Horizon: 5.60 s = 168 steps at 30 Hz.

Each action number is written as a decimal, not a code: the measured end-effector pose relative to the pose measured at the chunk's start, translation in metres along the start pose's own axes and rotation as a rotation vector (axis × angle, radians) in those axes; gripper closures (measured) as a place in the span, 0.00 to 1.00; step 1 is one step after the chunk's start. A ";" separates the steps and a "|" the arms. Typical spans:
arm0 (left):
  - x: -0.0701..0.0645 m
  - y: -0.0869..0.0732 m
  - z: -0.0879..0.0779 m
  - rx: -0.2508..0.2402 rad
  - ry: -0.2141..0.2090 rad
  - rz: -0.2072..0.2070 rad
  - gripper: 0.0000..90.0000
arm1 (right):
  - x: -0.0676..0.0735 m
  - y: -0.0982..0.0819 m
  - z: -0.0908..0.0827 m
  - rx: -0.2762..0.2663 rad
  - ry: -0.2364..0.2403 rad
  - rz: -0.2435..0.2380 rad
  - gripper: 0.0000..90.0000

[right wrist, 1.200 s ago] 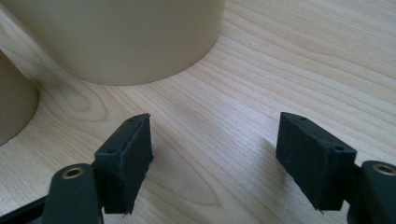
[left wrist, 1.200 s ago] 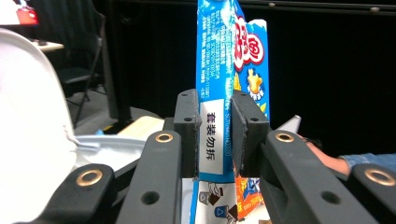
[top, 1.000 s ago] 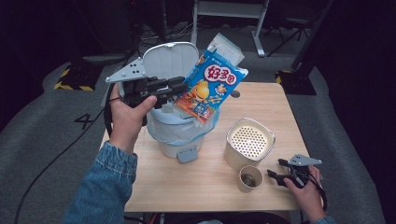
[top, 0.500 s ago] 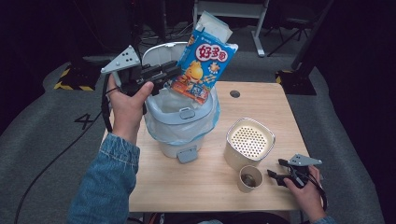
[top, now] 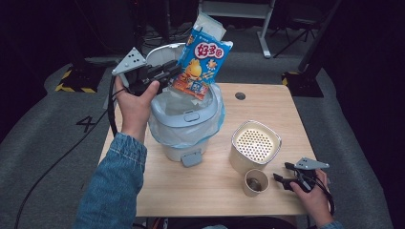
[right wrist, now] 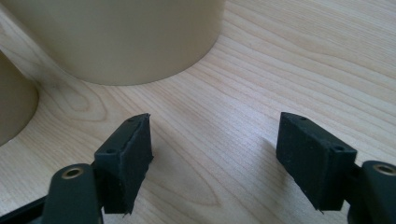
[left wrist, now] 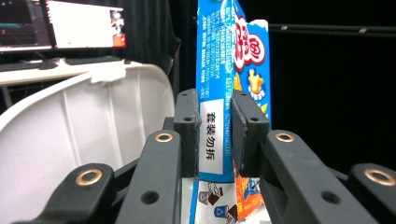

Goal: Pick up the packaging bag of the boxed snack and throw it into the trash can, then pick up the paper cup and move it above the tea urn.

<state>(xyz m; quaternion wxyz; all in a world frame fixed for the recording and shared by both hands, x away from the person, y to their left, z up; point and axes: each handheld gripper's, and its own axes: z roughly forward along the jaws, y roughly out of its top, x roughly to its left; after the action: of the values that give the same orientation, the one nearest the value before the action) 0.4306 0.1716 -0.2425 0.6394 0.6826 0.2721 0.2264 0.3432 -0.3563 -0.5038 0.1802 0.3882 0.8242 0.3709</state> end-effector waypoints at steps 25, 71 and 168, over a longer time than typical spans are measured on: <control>0.002 -0.030 0.003 0.112 0.024 -0.011 0.83 | 0.000 0.000 0.000 0.000 0.000 0.000 0.30; -0.043 -0.065 -0.092 0.411 0.010 0.099 0.30 | 0.000 0.000 0.000 0.002 0.002 0.000 0.30; -0.016 -0.271 -0.086 0.722 0.143 -0.049 0.17 | 0.049 0.102 -0.074 -0.270 0.468 -0.199 0.34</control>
<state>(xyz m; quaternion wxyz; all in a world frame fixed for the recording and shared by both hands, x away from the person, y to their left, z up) 0.3401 0.2347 -0.5048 0.3421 0.8399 0.3947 0.1473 0.3209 -0.3095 -0.3788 0.0707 0.1819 0.8205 0.5373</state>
